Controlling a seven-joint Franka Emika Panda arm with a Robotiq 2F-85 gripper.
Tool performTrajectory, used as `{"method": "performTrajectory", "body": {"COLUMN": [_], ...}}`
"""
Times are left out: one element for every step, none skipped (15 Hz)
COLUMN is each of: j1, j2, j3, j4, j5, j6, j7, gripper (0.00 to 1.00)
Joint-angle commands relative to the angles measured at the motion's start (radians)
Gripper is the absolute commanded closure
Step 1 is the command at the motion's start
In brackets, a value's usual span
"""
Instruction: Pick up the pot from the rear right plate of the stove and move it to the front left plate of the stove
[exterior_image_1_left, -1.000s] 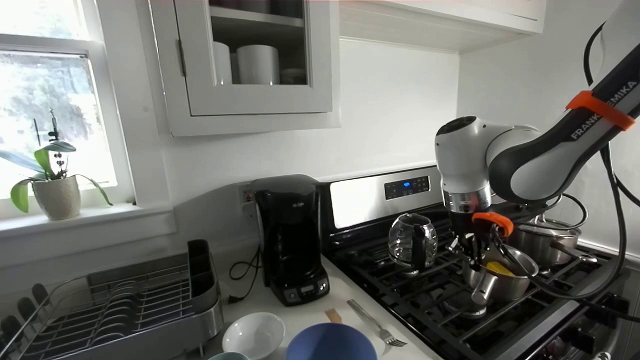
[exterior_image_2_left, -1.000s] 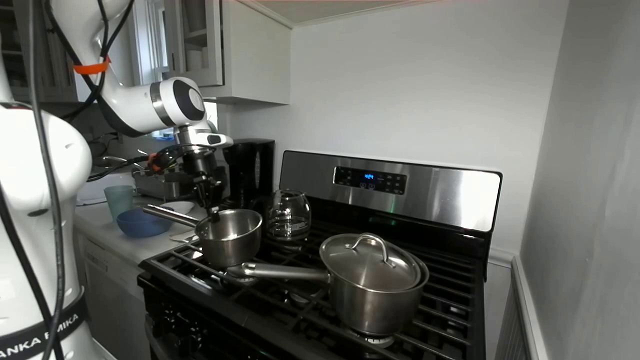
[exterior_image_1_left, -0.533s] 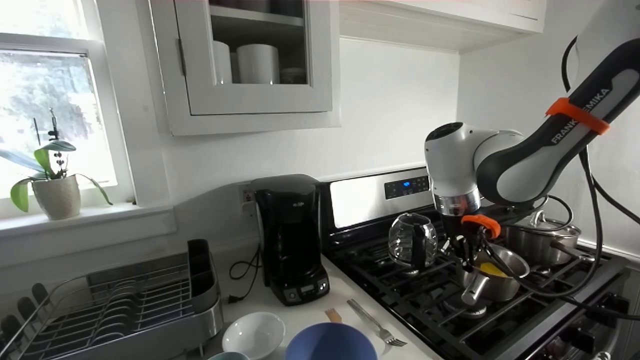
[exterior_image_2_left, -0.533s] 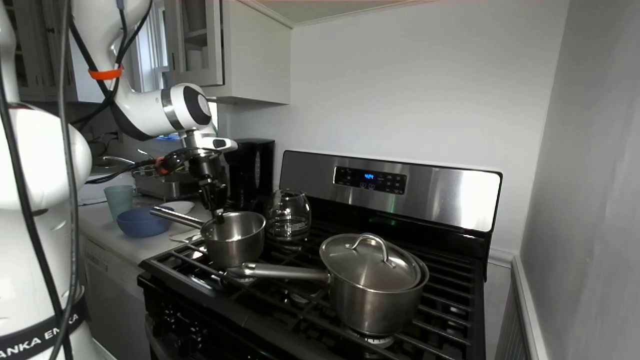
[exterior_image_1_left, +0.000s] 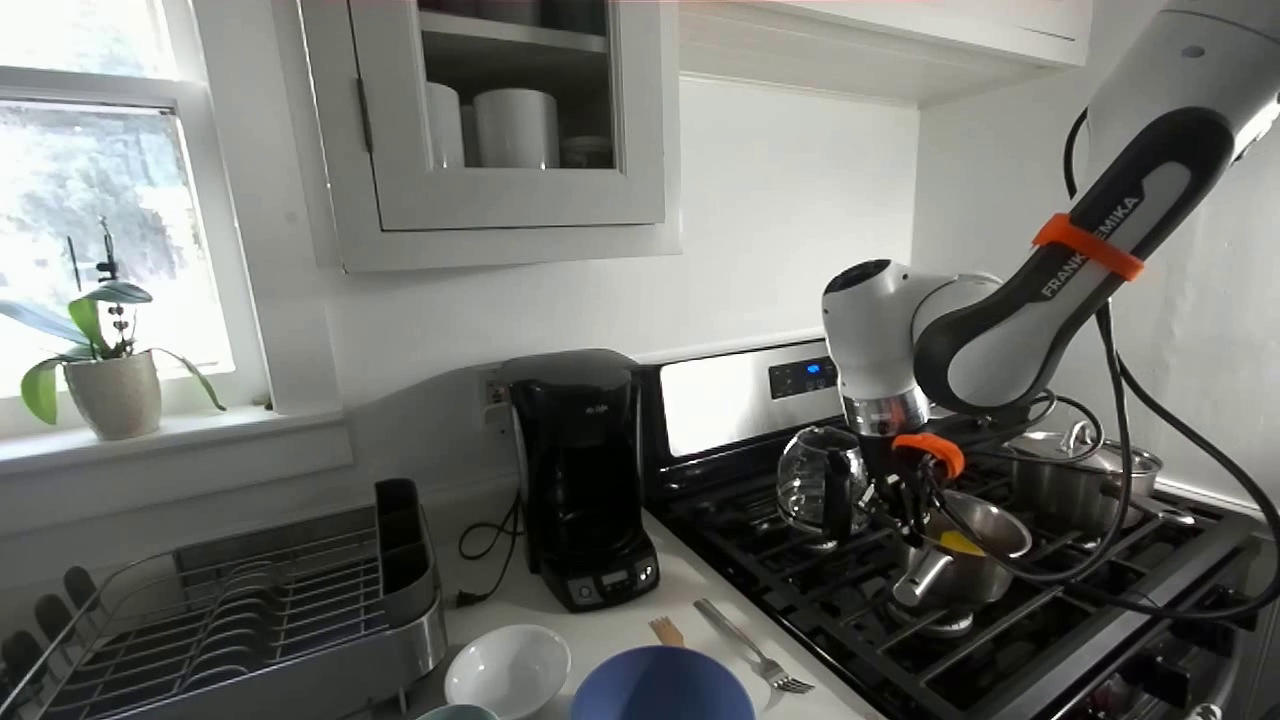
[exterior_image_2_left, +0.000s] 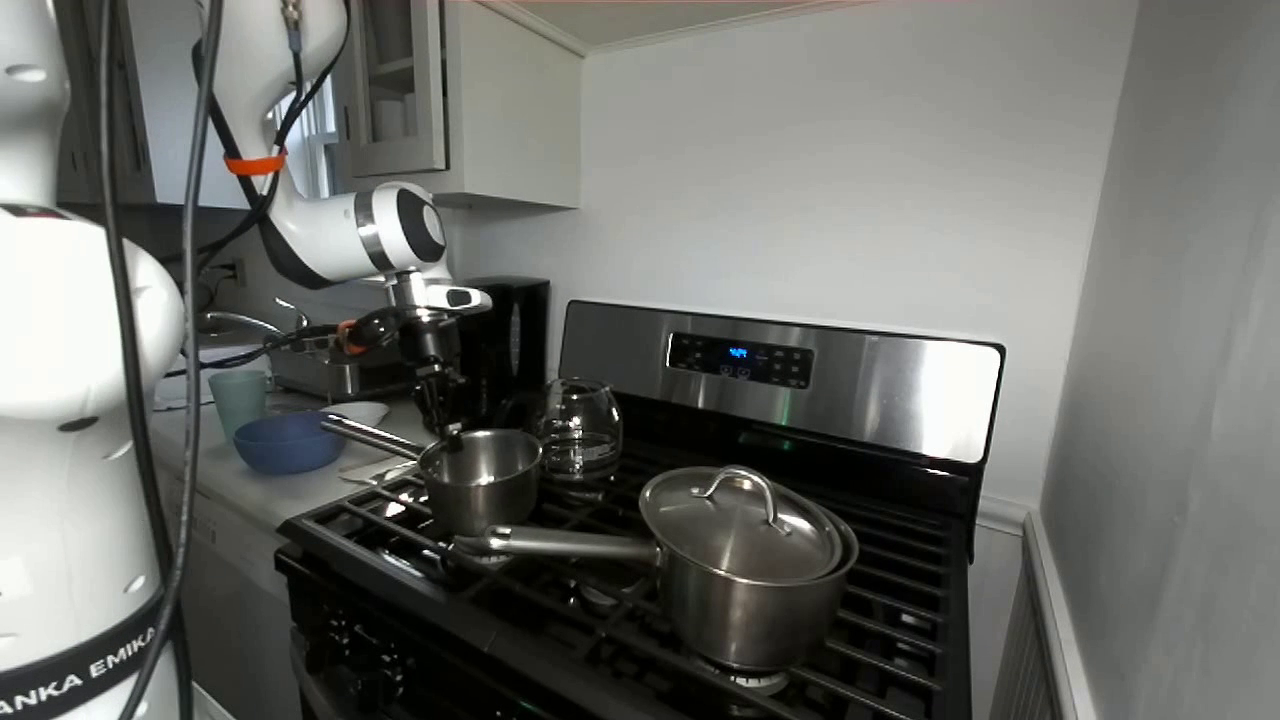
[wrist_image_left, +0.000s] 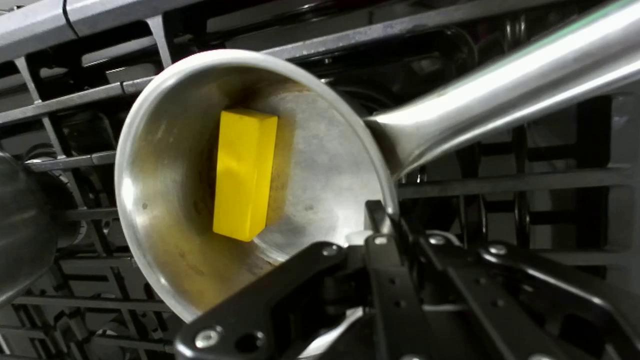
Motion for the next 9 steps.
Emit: {"method": "performTrajectory", "body": {"j1": [0.026,0.029,0.032,0.037,0.042,0.046,0.050,0.054,0.059], "j2": [0.051,0.060,0.068,0.073,0.079,0.081,0.084,0.083,0.080], "j3": [-0.035,-0.042,-0.047,-0.051,-0.055,-0.059,-0.061,-0.062,-0.062], "j4": [0.047,0.052,0.059,0.065,0.070,0.071,0.075,0.079,0.081], "j5": [-0.043,-0.045,-0.044,-0.045,-0.041,-0.044,-0.043,-0.036,-0.031], "j6": [-0.008,-0.006,-0.007,-0.011,-0.016,-0.014,-0.017,-0.022,-0.023], "j7": [0.026,0.024,0.022,0.018,0.011,0.010,0.005,-0.005,-0.013], "gripper": [0.98,0.98,0.98,0.98,0.68,0.66,0.60,0.54,0.46]}}
